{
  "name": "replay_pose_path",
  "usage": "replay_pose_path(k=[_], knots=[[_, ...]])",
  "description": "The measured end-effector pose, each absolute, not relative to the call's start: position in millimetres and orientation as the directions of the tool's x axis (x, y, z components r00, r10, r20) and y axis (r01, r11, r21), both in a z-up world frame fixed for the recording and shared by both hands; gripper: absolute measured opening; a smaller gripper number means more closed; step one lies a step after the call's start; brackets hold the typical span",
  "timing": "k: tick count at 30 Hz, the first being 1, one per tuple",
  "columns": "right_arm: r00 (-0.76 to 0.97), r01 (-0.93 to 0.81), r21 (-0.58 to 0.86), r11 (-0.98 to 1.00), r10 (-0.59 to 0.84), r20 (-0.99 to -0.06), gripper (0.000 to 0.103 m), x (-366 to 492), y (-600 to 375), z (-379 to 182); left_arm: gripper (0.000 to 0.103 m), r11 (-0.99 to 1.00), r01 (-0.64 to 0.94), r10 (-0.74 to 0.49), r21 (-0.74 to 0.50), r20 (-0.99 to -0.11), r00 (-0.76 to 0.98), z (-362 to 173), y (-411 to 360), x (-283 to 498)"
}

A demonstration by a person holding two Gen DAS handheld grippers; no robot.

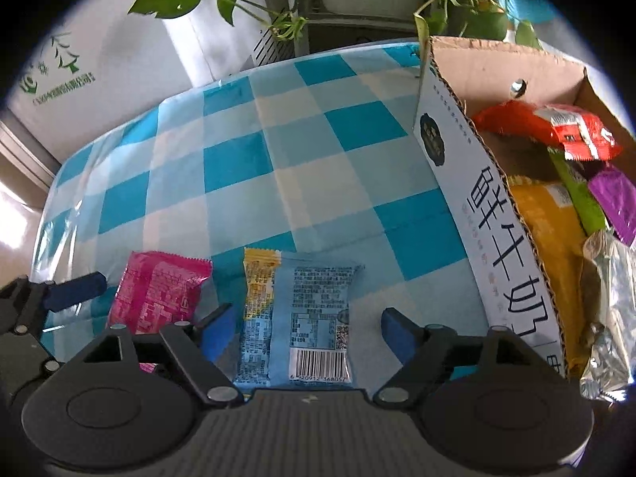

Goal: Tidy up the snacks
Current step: 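Close the left tool on the pink packet while the right tool grasps the blue-and-yellow packet, then lift the pink packet with the left tool while the right tool carries its packet to the box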

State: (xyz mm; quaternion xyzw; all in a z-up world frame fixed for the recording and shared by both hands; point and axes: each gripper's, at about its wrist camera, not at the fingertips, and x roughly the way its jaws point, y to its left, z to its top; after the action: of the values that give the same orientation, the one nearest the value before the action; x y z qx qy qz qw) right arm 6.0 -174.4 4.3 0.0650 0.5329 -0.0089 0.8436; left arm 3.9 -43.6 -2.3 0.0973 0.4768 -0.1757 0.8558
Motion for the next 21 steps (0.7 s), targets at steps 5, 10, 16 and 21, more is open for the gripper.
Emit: replay_pose_path(k=[5,10,16,21], knots=[[0.454,0.063,0.058,0.996,0.023,-0.891,0.065,4,-174,7,0.085,0.913,0.407,-0.228,-0.007,-0.837,0.497,1,-44,1],[0.459,0.049,0.113,0.992,0.078,-0.885,0.056,3,-178,10,0.051,0.915,0.401,-0.255,-0.039,-0.826,0.503,8,-42,0],[0.503,0.056,0.134,0.989,0.088,-0.860,0.056,1,-183,24,0.051,0.930,0.365,-0.239,-0.038,-0.819,0.522,11,-37,-1],[0.543,0.054,0.136,0.989,0.085,-0.835,0.056,0,-188,38,0.051,0.939,0.335,-0.253,-0.072,-0.804,0.538,20,-30,-1]])
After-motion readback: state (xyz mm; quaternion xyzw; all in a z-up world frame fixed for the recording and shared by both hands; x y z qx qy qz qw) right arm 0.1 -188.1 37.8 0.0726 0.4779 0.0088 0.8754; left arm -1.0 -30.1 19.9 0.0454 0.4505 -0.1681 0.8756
